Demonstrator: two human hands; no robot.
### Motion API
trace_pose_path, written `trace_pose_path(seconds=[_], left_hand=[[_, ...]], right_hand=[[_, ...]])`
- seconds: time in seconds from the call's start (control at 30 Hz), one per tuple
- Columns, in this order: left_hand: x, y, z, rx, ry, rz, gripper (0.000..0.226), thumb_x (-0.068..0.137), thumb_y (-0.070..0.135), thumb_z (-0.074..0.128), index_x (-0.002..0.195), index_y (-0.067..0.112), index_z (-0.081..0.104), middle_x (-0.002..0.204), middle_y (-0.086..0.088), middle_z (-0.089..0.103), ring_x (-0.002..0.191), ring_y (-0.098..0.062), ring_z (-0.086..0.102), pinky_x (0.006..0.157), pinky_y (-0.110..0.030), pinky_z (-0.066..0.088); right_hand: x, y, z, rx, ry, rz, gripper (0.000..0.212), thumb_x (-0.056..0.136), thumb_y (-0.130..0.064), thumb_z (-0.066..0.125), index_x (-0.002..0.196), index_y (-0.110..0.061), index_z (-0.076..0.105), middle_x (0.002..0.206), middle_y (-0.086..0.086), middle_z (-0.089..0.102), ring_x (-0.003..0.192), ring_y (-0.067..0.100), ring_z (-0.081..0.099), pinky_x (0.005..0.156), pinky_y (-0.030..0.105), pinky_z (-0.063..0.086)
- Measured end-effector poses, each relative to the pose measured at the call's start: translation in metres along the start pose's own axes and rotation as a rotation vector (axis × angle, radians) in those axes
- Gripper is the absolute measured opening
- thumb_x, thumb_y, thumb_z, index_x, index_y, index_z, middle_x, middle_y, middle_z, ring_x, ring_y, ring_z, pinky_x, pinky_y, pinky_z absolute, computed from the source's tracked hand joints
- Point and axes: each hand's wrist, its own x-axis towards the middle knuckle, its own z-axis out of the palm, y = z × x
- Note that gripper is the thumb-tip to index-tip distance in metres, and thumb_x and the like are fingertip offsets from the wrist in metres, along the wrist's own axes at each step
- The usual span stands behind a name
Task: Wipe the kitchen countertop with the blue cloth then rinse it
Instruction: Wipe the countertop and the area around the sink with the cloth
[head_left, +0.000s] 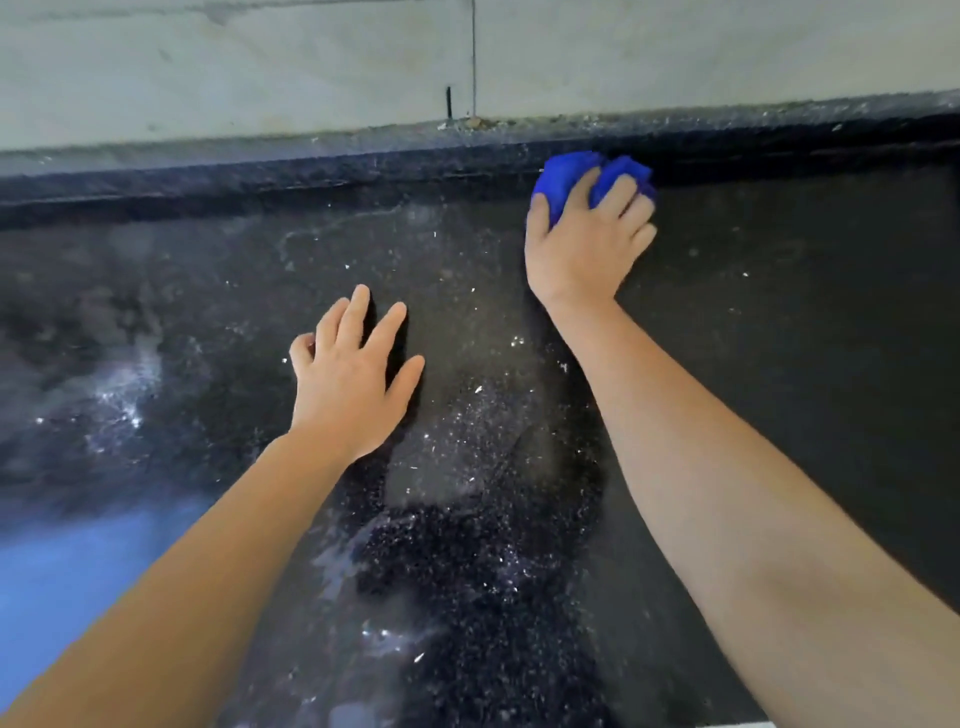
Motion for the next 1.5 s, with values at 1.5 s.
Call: trace_pose_path(seconds=[1.5], left_hand=[[-0.002, 0.01, 0.011, -0.13, -0.006, -0.129, 0.058, 0.101, 0.053, 0.038, 0.154, 0.034, 0.027, 0.167, 0.0, 0.005, 0.153, -0.022, 0.0, 0.12, -0.051, 0.001]], right_hand=[[-0.07, 0.153, -0.022, -0.003, -0.08, -0.295, 0.062, 0.097, -0.045, 0.04, 0.15, -0.013, 0.043, 0.156, 0.028, 0.032, 0.142, 0.051, 0.028, 0.114, 0.059, 0.024]])
